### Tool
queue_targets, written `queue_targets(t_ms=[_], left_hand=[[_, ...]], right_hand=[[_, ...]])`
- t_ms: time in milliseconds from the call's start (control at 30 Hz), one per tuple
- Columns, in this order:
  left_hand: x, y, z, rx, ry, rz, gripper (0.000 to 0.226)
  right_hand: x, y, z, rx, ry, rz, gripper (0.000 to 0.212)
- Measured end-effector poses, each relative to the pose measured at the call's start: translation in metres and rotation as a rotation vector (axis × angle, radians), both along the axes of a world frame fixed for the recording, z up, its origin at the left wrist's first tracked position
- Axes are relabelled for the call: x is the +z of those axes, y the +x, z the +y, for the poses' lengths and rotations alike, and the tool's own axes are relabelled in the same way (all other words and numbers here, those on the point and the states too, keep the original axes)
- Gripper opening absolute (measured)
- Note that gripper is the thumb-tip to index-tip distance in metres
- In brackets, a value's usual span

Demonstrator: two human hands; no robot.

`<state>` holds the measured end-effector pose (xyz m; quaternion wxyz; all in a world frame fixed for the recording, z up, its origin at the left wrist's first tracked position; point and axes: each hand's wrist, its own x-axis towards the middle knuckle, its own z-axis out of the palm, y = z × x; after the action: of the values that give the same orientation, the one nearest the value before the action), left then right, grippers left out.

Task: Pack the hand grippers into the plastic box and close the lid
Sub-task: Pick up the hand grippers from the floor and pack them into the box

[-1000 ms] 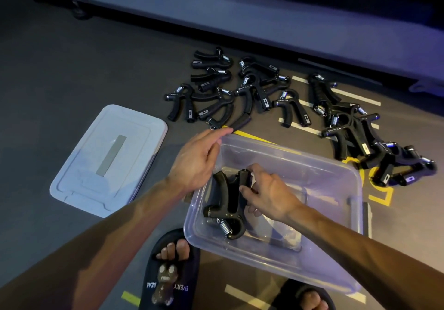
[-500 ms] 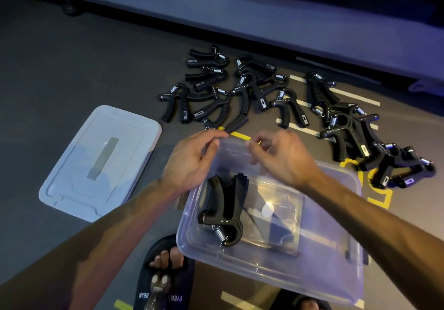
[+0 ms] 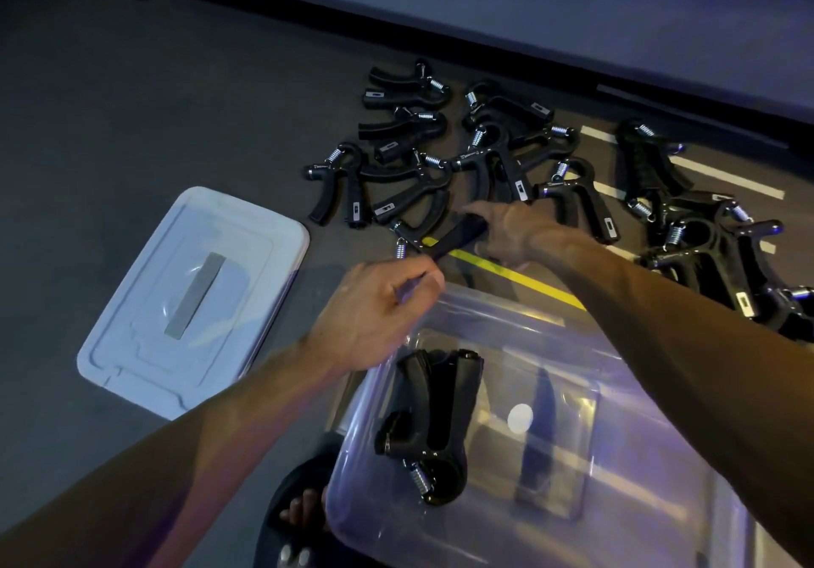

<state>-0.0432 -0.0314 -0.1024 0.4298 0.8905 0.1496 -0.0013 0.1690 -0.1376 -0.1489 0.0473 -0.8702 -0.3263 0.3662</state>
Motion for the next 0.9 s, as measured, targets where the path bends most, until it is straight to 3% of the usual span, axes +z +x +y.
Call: queue_targets(t_ms=[233,400,567,767,833,900], left_hand=[[-0.002,0.000,0.001,-0.015,-0.024,-0.029,0.024],[-0.003,0.000,0.001,-0.026,-0.040,-0.029,0.025],[-0.002,-0.001,0.000,-0.023,-0.033,-0.034,0.027],[-0.001,-0.001,-0.001,-0.021,0.000,-0.034,0.028],[0.000,-0.001,-0.002,-0.028,0.018,-0.040,0.029],[0.000,-0.001,-0.002,-0.032,0.048,-0.041,0.030]], right_hand=[[-0.027,0.005,0.009,0.012,0.005,-0.057,0.039],[-0.029,0.008,-0.001,-0.020,0.148,-0.059,0.035],[-0.018,0.013,-0.022,0.224,0.247,-0.054,0.042],[0.005,0.009,-0.045,0.442,0.137,-0.272,0.038],[0.014,0.007,-0.049,0.431,0.126,-0.261,0.037],[0.019,0.001,-0.053,0.281,0.209,-0.160,0.033]])
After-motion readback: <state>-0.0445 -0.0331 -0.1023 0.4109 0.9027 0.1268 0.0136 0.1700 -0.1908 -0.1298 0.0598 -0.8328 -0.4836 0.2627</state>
